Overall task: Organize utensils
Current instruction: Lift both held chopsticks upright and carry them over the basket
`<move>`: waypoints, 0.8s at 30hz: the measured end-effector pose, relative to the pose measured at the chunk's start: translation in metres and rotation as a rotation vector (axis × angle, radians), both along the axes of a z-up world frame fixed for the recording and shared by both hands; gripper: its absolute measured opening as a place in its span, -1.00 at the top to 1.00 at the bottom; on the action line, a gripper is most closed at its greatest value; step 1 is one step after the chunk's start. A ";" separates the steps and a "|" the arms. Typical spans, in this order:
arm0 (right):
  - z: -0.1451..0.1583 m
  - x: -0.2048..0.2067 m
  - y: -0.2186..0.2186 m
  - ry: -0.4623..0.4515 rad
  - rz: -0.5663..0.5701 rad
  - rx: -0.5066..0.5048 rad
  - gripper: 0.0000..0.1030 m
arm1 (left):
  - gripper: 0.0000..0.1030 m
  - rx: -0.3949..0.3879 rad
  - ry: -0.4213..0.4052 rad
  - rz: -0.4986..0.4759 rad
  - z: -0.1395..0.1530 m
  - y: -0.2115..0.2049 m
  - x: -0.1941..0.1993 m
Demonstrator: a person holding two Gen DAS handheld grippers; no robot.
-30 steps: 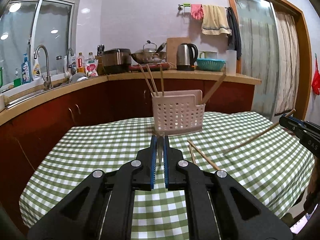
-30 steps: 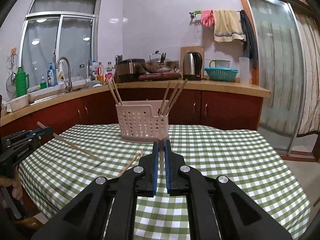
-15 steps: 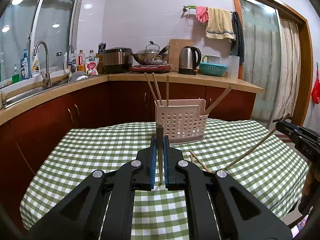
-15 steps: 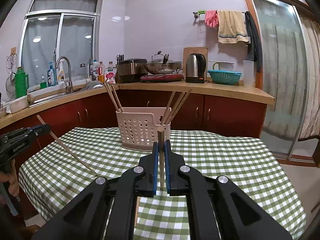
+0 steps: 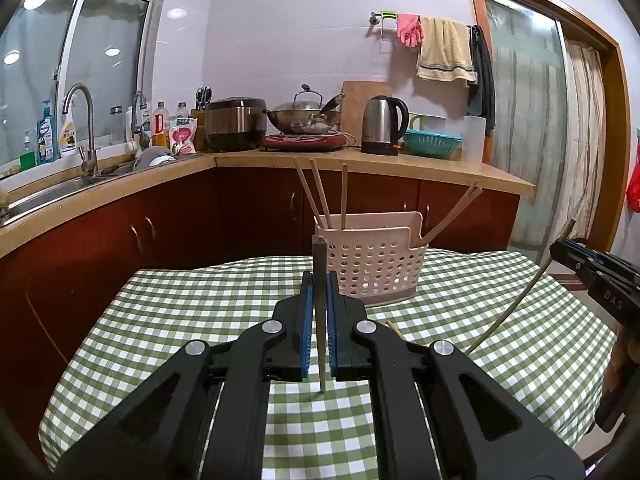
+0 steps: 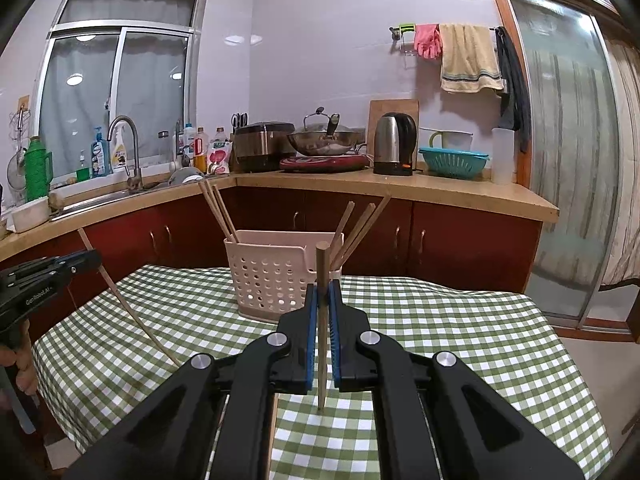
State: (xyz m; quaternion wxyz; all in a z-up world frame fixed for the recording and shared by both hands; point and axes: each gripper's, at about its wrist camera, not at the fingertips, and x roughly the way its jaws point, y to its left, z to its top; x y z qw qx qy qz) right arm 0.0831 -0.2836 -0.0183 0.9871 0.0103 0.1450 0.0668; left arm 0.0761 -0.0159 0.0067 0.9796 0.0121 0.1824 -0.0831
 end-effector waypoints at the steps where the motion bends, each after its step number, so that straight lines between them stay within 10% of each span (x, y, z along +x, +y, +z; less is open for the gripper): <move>1: 0.001 0.002 0.000 0.000 0.001 0.000 0.87 | 0.87 0.000 0.000 0.001 0.000 0.000 0.002; 24: 0.030 0.018 -0.003 -0.063 0.033 0.037 0.87 | 0.87 -0.022 -0.080 -0.043 0.040 -0.010 0.029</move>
